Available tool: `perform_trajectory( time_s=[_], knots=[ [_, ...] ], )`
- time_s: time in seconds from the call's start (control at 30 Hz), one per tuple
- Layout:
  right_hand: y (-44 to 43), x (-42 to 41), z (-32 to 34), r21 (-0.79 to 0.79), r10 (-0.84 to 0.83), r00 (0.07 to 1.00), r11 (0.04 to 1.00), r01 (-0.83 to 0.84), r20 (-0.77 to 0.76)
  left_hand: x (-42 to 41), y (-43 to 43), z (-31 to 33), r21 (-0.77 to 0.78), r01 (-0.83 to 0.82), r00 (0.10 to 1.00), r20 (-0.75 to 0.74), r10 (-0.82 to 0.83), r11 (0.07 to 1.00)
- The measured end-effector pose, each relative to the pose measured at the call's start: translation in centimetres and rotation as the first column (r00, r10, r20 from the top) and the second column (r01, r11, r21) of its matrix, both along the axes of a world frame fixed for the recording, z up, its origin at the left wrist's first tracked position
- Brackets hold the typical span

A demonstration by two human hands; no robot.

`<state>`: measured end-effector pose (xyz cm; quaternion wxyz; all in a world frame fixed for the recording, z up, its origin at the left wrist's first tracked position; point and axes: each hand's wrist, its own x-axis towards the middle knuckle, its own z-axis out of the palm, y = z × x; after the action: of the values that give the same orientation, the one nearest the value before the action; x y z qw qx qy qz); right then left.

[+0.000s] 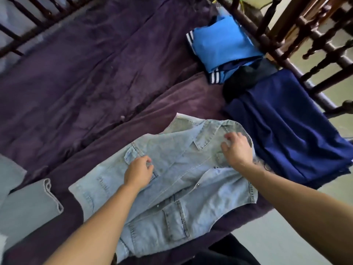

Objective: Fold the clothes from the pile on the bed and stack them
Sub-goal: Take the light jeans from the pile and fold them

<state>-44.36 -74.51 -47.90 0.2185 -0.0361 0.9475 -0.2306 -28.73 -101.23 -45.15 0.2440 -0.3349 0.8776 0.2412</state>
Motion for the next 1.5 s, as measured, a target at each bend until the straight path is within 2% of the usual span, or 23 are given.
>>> perform_trajectory(
  time_s=[0.07,0.13,0.17,0.2,0.27,0.37,0.47,0.5,0.53,0.6,0.7,0.83,0.9,0.97,1.03,1.1,1.17,1.2,1.23,1.3,1.4,1.5],
  knots=[
    [-2.9,-0.7,-1.5,-0.058,-0.127,0.961,0.988,0.145,0.248,2.6,-0.5,-1.2,-0.012,-0.048,0.998,0.049,0.049,0.999],
    [-5.3,-1.2,-3.4,-0.056,-0.314,0.821,0.921,0.385,0.477,5.0,-0.7,-2.8,-0.018,-0.061,0.994,0.088,0.062,0.998],
    [-6.2,-1.3,-4.3,-0.054,-0.381,0.753,0.875,0.481,0.537,6.0,-0.6,-3.7,-0.018,-0.058,0.992,0.110,0.060,0.998],
    [-6.9,-1.4,-5.2,-0.057,-0.432,0.709,0.832,0.551,0.557,6.9,-0.5,-4.6,-0.021,-0.051,0.990,0.133,0.053,0.998],
    [-8.0,-1.6,-6.6,-0.095,-0.500,0.686,0.769,0.633,0.529,8.3,-0.4,-6.3,-0.013,-0.047,0.982,0.183,0.049,0.999],
    [-7.7,-2.5,-6.0,-0.198,-0.636,0.602,0.590,0.783,0.482,9.1,0.3,-7.2,-0.003,-0.020,0.973,0.231,0.020,1.000],
    [-6.7,-3.2,-3.9,-0.297,-0.693,0.564,0.479,0.826,0.450,9.8,0.3,-7.5,0.025,0.014,0.970,0.242,-0.020,1.000],
    [-6.2,-3.1,-2.9,-0.315,-0.697,0.577,0.483,0.817,0.426,9.9,0.3,-7.5,0.029,0.035,0.971,0.236,-0.041,0.999],
    [-5.5,-3.1,-2.2,-0.310,-0.699,0.605,0.520,0.796,0.381,9.9,0.3,-7.4,0.027,0.060,0.971,0.230,-0.065,0.998],
    [-4.0,-2.9,-1.7,-0.240,-0.665,0.704,0.662,0.710,0.249,10.0,0.2,-7.6,-0.003,0.116,0.968,0.223,-0.113,0.993],
    [-2.1,-2.3,-1.7,0.019,-0.529,0.844,0.848,0.529,0.090,10.3,0.1,-8.1,-0.115,0.076,0.982,0.178,-0.055,0.990],
    [-1.3,-1.1,-2.1,0.306,-0.316,0.947,0.909,0.283,0.061,11.4,-0.8,-8.9,-0.276,-0.019,0.996,0.074,0.041,0.961],
    [-1.8,-0.5,-2.2,0.404,-0.048,0.997,0.912,0.068,-0.061,11.9,-1.5,-9.2,-0.282,0.005,0.991,0.127,0.032,0.959],
    [-2.8,0.5,-2.3,0.404,0.273,0.937,0.899,-0.168,-0.218,12.2,-2.2,-9.6,-0.324,0.060,0.985,0.174,-0.003,0.944],
    [-4.3,1.9,-2.6,0.267,0.440,0.856,0.889,-0.372,-0.271,12.4,-3.1,-10.2,-0.373,0.073,0.989,0.150,-0.018,0.925],
    [-5.7,3.8,-3.6,0.179,0.563,0.822,0.821,-0.542,-0.091,12.6,-4.0,-11.2,-0.411,0.079,0.992,0.122,-0.031,0.908],
    [-6.6,5.6,-5.5,0.231,0.694,0.701,0.663,-0.712,0.167,12.9,-5.2,-12.0,-0.440,0.121,0.987,0.150,-0.060,0.890],
    [-6.6,6.2,-6.7,0.300,0.727,0.645,0.577,-0.759,0.235,13.3,-5.7,-12.2,-0.444,0.161,0.978,0.190,-0.083,0.882],
    [-6.4,6.5,-7.8,0.373,0.740,0.622,0.518,-0.770,0.257,13.7,-6.3,-12.4,-0.440,0.196,0.967,0.233,-0.100,0.876],
    [-6.0,6.5,-9.2,0.471,0.751,0.637,0.505,-0.723,0.174,14.7,-7.3,-12.6,-0.438,0.229,0.953,0.284,-0.108,0.869],
    [-4.7,6.1,-10.3,0.526,0.745,0.667,0.575,-0.627,-0.019,16.0,-8.7,-12.6,-0.473,0.242,0.963,0.225,-0.149,0.847],
    [-4.0,4.7,-9.2,0.486,0.645,0.760,0.692,-0.533,-0.085,17.4,-9.4,-12.2,-0.453,0.223,0.975,0.104,-0.197,0.863]
  ],
)
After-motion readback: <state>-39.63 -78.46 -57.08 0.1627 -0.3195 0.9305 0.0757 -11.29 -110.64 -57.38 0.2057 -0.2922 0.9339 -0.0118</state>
